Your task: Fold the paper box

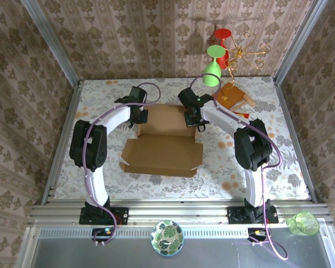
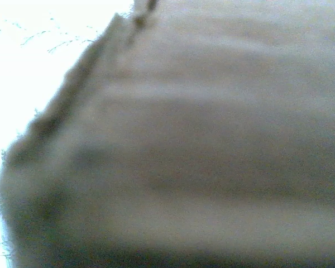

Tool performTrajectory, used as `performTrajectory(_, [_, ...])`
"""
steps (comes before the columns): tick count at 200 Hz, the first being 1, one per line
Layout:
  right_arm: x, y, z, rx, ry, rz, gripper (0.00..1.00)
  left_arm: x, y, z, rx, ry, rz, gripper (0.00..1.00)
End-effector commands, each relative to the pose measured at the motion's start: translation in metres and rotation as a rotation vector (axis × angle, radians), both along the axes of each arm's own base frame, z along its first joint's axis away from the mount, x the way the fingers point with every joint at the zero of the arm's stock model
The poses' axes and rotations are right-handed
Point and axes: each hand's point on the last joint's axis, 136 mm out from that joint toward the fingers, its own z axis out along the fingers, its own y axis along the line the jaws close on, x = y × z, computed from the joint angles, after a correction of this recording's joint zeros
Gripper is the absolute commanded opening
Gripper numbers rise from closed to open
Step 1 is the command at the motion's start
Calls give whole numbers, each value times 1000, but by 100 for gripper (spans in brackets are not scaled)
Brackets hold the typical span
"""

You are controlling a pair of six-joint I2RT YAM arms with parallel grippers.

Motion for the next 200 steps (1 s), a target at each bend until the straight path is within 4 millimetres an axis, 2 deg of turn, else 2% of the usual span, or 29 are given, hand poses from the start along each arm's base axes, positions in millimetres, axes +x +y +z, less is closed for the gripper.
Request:
performTrajectory(1, [-6,8,1,-1,24,20,0,-10,7,-12,51,30,18,0])
performTrajectory(36, [-7,-5,2,-67,33,-46,0,-10,0,-4,15,22,15,0])
performTrajectory(75, [-7,-3,2,-70,28,-43,0,-12,-8,2,-51,30,7,26])
performTrajectory(99, [-6,-2,1,-71,32,-31,0,-14,-8,6,-93,40,14,37])
performTrajectory(137, [-6,-2,1,-72,37,-24,0,-15,-3,10,-127,48,17,39])
performTrajectory(200, [-4,-2,1,-67,40,-29,0,-32,10,-5,-82,87,16,40])
